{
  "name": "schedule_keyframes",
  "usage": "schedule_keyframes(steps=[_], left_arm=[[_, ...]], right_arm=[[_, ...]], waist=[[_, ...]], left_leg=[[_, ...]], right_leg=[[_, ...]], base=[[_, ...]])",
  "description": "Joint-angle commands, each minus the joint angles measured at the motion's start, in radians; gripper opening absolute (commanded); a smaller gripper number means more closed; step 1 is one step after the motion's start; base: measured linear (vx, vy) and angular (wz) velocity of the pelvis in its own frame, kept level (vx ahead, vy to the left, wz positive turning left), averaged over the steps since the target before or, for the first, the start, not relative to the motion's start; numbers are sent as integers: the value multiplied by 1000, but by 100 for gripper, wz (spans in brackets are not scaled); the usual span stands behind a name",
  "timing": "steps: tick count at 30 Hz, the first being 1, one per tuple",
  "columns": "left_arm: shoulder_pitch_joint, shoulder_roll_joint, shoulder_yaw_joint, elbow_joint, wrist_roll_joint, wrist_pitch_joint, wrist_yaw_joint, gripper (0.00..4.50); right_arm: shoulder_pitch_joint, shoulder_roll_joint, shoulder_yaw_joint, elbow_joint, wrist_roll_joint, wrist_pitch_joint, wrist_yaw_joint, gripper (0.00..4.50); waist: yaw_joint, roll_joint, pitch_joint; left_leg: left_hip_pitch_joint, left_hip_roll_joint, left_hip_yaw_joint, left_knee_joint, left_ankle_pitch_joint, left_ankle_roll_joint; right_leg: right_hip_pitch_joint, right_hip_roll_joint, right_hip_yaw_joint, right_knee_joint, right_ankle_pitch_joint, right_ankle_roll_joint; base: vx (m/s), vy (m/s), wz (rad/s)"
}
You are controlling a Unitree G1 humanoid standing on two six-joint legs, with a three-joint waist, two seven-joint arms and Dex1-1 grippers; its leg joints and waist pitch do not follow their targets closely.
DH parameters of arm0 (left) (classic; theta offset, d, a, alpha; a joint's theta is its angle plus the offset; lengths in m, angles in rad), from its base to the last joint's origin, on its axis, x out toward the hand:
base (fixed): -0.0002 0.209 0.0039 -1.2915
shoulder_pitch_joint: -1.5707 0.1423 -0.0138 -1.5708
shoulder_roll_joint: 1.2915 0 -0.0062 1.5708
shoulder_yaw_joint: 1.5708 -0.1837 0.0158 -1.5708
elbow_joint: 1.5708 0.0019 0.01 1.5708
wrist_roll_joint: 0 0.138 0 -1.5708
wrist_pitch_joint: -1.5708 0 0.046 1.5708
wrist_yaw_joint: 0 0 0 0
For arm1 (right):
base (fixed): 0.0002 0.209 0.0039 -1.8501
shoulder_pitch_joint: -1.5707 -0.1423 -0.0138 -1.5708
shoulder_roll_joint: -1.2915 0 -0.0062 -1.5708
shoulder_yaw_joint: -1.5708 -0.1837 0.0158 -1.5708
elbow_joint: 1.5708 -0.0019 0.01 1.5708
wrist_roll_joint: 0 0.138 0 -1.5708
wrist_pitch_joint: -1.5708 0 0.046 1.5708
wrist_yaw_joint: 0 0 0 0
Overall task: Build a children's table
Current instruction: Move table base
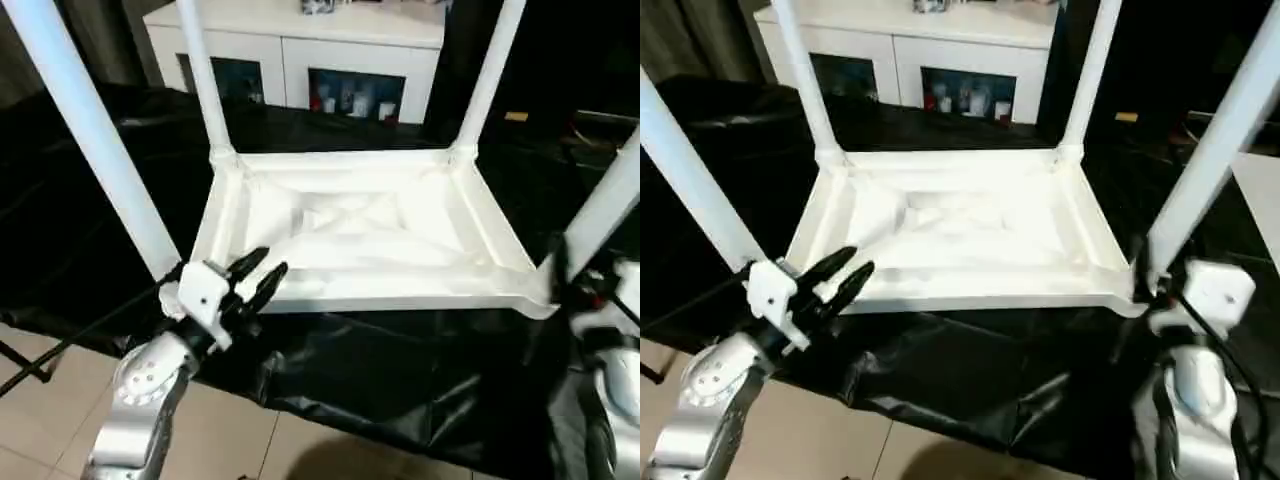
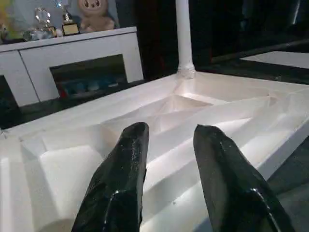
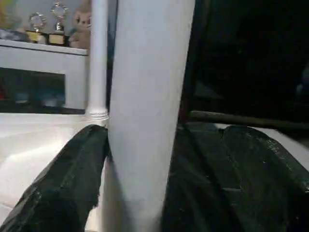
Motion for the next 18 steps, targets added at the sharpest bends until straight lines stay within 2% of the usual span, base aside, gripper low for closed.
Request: schedule_keyframes(steps=[1,3,4,5,7,8,9,10,11,12,13,14,16,17,18], left_arm=[[30,11,32,-23,-17,-12,5,180],[48,5,56,-29,-39,-23,17,180],[67,2,77,-41,-75,-5,16,180],[81,1,91,-51,-101,10,15,180],[156,42,97,-115,-210,92,-83,180],[189,68,95,-145,-258,133,-132,180],[211,87,96,-162,-281,155,-159,180],[250,125,101,-195,-333,208,-211,180],[268,148,107,-208,-360,230,-239,180],[268,148,107,-208,-360,230,-239,180],[281,163,115,-216,-371,234,-254,180],[303,190,127,-227,-393,246,-285,180],[323,217,136,-222,-395,246,-316,180],[373,272,149,-220,-397,267,-370,180],[373,272,149,-220,-397,267,-370,180]], right_arm=[[57,22,-25,-59,21,-27,6,416],[102,33,-11,-95,34,-29,34,416],[135,42,3,-118,49,-27,56,416],[158,49,13,-134,60,-24,72,416],[224,52,58,-171,47,-43,99,416],[242,52,72,-177,35,-52,101,416],[249,56,75,-178,30,-55,99,416],[250,68,74,-176,22,-59,87,416],[247,77,70,-180,21,-55,81,416],[247,77,70,-180,21,-55,81,416],[248,77,74,-187,19,-56,86,416],[255,75,84,-195,13,-56,103,416],[267,69,97,-187,3,-57,122,416],[291,50,128,-164,-18,-53,161,416],[291,50,128,-164,-18,-53,161,416]], waist=[[4,-11,-43],[5,-13,-42],[5,-9,-43],[6,-9,-43],[5,-20,-34],[6,-17,-36],[1,-15,-31],[-1,-18,-31],[-7,-16,-27],[-7,-15,-26],[-8,-25,-26],[-6,-18,-21],[-5,-19,-18],[-6,-34,-17],[-5,-25,-13]], left_leg=[[3,45,-24,-82,-274,50],[1,46,-25,-83,-290,54],[1,46,-27,-85,-295,52],[2,47,-26,-85,-303,54],[-5,48,-29,-92,-337,55],[-4,50,-31,-91,-342,51],[-6,49,-32,-96,-360,49],[0,48,-34,-95,-387,39],[3,47,-35,-97,-420,32],[8,47,-35,-96,-434,26],[15,47,-33,-94,-446,17],[14,47,-36,-100,-469,9],[18,45,-37,-100,-496,0],[14,44,-38,-99,-499,0],[11,44,-43,-104,-507,-4]], right_leg=[[32,-43,42,-93,-322,-104],[33,-41,42,-93,-313,-103],[34,-42,40,-92,-313,-106],[32,-42,41,-94,-313,-108],[32,-45,41,-98,-375,-102],[32,-49,42,-95,-396,-99],[27,-48,43,-101,-445,-88],[21,-48,44,-101,-484,-78],[14,-44,44,-107,-527,-64],[10,-44,44,-111,-542,-57],[5,-41,46,-116,-539,-50],[5,-41,47,-116,-557,-42],[0,-41,47,-122,-592,-25],[1,-44,49,-126,-628,-7],[2,-46,52,-126,-661,5]], base=[[0,0,0],[0,0,0],[0,0,0],[0,0,0],[0,0,0],[0,0,0],[0,0,0],[0,0,0],[0,0,0],[0,0,0],[0,0,0],[0,0,0],[0,0,0],[0,0,0],[0,0,0]])
